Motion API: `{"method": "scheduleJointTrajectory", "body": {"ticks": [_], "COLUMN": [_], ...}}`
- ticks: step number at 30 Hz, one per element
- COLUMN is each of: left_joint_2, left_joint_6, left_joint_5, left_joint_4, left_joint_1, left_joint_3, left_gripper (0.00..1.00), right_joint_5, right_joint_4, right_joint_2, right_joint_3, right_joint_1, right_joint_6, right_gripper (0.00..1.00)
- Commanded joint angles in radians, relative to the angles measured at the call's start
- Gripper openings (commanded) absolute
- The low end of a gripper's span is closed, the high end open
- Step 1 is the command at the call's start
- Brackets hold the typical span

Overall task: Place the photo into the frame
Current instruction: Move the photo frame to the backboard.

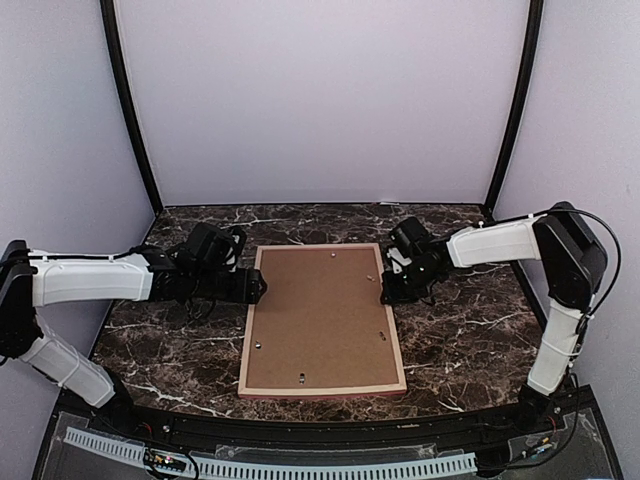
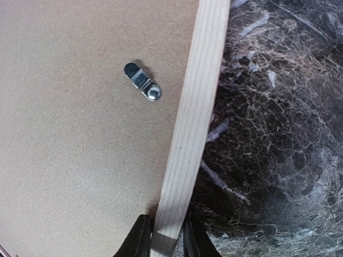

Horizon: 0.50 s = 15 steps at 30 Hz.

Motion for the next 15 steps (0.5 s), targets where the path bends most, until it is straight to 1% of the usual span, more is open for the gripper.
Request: {"method": "scheduleJointTrajectory", "body": {"ticks": [1,9,15], "left_joint_2": [0.030,0.113,0.214], "left_joint_6": [0.040,0.107,0.177], "left_joint_5": [-0.021,-0.058,-0.024], "left_joint_4": [-0.047,-0.135,-0.200], "left_joint_1": [0.022,0.048,0.059], "left_joint_3": [0.029,0.108,0.194], "left_gripper": [0.78,0.78,0.79], "right_joint_5": [0.015,0.036,0.042], "right_joint_4": [0.024,0.052,0.084], "right_joint_2": [0.002,-0.047,-0.098], "right_joint_3": [-0.026,-0.103,-0.178], "right_joint_1": [-0.006,-0.006,-0.005], "right_joint_6": [0.000,0.020,0.044], "right_gripper": [0.20,0.11,0.09]}}
